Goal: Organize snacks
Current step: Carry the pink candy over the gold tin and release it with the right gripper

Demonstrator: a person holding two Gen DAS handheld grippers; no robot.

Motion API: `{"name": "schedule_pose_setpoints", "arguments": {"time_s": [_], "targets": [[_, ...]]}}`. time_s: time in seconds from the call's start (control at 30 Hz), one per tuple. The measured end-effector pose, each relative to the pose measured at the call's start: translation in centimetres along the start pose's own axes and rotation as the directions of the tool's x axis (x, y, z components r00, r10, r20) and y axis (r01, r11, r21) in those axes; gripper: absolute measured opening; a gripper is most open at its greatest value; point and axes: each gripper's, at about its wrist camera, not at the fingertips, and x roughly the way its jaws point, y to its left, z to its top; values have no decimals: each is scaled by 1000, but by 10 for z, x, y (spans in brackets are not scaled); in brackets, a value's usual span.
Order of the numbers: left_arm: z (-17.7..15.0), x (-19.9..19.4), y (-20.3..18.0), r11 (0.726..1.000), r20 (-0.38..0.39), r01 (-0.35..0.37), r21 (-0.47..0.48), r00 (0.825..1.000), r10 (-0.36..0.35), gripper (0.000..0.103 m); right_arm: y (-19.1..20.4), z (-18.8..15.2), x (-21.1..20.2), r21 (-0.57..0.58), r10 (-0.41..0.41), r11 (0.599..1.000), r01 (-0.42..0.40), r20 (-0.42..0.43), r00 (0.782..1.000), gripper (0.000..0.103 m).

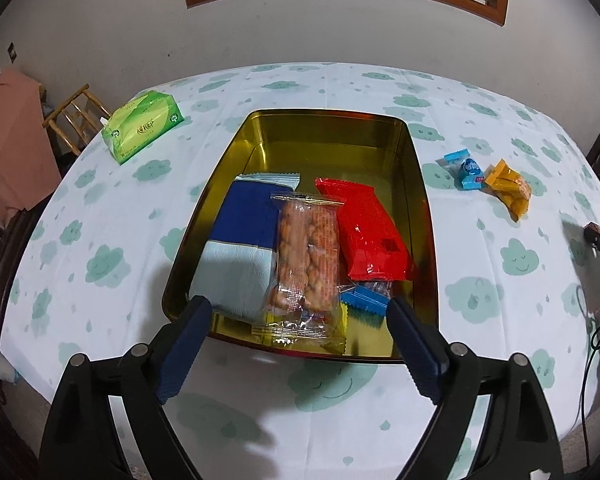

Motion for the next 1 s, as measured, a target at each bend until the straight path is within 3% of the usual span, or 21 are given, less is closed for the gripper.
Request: {"name": "schedule_pose_setpoints", "arguments": {"time_s": [0.37,0.67,0.8,1.0], "targets": [[-3,2,0,1000,-1,18,15,1000,-18,89,28,1,-23,-24,54,998,-53,18,998,48],[-5,-3,21,999,6,29,-39,1000,-29,89,96,1,-49,-132,158,979,-153,30,987,48],[-6,-7,37,994,15,52,-92,999,-51,89,138,2,-63,-188,229,958,-217,39,973,48],[-7,-13,62,989,25,10,-145,1000,-7,89,199,1,-87,-275,346,905,-324,35,937,48]]}}
